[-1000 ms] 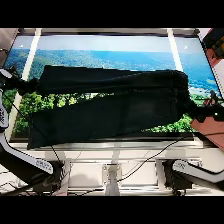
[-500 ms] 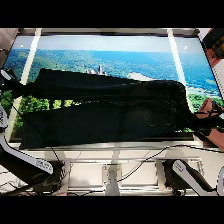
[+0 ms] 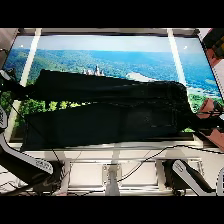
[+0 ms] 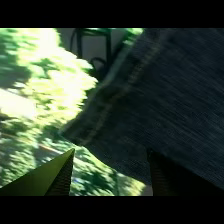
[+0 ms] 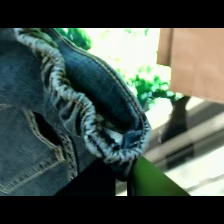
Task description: Fold the clothes and pants, and hang the long-sleeved shirts on hangers.
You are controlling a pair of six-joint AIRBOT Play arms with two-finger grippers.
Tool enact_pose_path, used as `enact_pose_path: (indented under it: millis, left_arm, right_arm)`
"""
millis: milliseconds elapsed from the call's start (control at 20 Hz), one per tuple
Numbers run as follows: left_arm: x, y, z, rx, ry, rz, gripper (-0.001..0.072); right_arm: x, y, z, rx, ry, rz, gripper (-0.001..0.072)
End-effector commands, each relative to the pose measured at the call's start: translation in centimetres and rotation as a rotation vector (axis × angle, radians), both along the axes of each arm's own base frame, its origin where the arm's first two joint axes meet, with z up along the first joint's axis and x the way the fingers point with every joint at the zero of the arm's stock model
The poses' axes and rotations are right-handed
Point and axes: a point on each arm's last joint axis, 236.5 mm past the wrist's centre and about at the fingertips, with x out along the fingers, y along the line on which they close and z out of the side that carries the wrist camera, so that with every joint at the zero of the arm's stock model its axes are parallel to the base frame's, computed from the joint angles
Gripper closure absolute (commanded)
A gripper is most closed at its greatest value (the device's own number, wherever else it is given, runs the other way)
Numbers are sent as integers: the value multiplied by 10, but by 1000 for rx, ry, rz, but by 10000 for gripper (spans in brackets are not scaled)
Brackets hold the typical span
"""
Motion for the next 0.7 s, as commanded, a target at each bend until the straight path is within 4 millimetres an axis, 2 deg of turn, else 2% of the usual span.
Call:
enact_pose_path:
  millis: [0,100,150,350,400,450,550,650]
  left_arm:
    - [1,3,24,27,-36,-29,183]
    - [-12,11,53,38,-42,-10,187]
    - [-28,16,67,38,-16,5,228]
    - [-104,39,113,4,84,179,245]
    - [-118,44,124,9,75,204,293]
    - [-133,48,133,19,60,225,298]
    - [-172,44,136,16,77,232,297]
    - [-221,28,120,-38,157,200,277]
  right_arm:
    - [22,3,6,24,-91,-44,660]
    - [27,3,8,28,-114,-56,660]
    - [27,3,8,30,-114,-56,660]
    - [33,7,10,51,-137,-72,660]
    - [36,5,12,47,-154,-80,660]
    - [39,3,12,41,-165,-85,660]
    - [44,-2,14,20,-190,-96,660]
    - [47,-4,15,15,-200,-100,660]
